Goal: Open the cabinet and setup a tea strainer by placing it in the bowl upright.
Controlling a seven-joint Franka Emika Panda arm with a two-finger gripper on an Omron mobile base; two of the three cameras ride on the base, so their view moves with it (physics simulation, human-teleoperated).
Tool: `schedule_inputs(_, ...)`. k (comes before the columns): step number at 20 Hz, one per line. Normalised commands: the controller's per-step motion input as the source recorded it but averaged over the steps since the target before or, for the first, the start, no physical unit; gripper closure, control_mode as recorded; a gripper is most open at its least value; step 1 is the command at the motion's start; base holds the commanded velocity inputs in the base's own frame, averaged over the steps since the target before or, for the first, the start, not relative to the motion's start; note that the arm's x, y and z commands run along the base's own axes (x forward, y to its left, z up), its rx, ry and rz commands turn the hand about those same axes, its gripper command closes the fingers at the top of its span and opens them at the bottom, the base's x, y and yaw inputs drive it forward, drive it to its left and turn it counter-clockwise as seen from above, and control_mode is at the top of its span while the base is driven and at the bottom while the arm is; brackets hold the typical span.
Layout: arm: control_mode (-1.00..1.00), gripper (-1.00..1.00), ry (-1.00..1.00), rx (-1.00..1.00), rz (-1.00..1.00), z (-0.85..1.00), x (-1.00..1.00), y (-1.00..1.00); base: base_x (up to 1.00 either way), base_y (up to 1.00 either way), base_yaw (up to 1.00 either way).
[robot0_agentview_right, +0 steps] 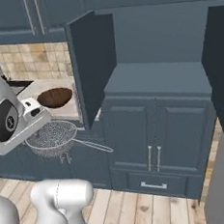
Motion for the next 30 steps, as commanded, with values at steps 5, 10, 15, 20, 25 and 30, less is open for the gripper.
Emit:
schedule_inputs(5,1.00,1.00,0.00,0.00,0.00,0.00,0.00,0.00,0.00,0.78,0.00)
schedule_inputs(10,1.00,1.00,0.00,0.00,0.00,0.00,0.00,0.00,0.09,0.79,0.00)
schedule_inputs(15,1.00,1.00,0.00,0.00,0.00,0.00,0.00,0.00,0.23,0.72,-0.03)
schedule_inputs(20,1.00,1.00,0.00,0.00,0.00,0.00,0.00,0.00,0.40,0.68,-0.12)
schedule_inputs(25,1.00,1.00,0.00,0.00,0.00,0.00,0.00,0.00,0.56,0.51,-0.21)
schedule_inputs(30,1.00,1.00,0.00,0.00,0.00,0.00,0.00,0.00,0.74,0.22,-0.31)
